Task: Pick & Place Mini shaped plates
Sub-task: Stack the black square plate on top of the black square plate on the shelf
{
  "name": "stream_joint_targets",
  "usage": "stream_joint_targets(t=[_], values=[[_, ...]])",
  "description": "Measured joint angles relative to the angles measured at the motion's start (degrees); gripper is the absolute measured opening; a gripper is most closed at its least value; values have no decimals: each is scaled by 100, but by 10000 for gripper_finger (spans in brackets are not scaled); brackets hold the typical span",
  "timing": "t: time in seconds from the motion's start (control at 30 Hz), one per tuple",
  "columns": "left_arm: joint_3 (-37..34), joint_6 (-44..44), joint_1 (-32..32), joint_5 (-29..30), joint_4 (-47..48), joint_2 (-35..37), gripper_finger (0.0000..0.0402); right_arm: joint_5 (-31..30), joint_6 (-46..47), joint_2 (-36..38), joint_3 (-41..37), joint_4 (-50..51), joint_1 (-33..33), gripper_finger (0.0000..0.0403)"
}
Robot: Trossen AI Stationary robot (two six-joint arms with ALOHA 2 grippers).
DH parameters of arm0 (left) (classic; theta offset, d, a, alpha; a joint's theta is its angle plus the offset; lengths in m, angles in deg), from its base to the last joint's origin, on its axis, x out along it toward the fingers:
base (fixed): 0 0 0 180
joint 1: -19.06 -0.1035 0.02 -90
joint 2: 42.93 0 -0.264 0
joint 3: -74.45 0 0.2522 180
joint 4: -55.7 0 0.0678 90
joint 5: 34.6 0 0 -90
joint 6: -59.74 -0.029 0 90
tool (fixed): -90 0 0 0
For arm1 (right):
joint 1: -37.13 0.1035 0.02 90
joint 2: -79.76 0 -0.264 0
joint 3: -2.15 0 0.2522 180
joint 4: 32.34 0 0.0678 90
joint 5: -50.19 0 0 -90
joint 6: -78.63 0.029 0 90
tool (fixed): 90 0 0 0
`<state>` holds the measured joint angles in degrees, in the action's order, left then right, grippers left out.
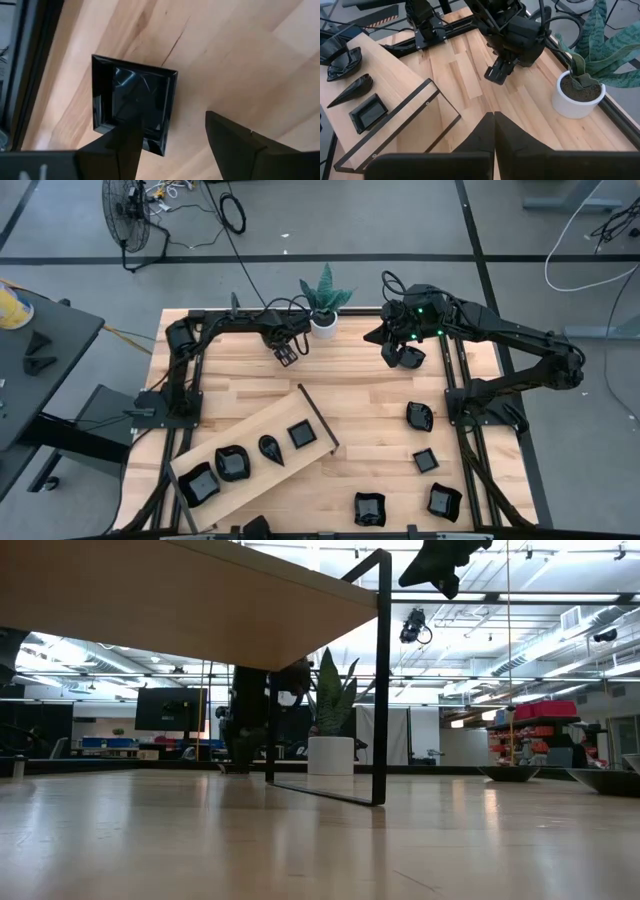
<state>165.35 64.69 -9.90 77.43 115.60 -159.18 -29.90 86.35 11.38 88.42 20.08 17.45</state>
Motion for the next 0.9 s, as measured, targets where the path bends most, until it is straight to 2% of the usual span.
stream_joint_targets(t=[0.2, 0.53, 0.9], values=[[0, -162, -14, -17, -20, -13, 181, -2, 20, 0, 0, 0, 0, 4], [0, -199, -24, -124, -7, -13, 90, -2, 20, 0, 0, 0, 0, 4], [0, -309, -9, -116, 3, -1, 26, -2, 17, 0, 0, 0, 1, 4]])
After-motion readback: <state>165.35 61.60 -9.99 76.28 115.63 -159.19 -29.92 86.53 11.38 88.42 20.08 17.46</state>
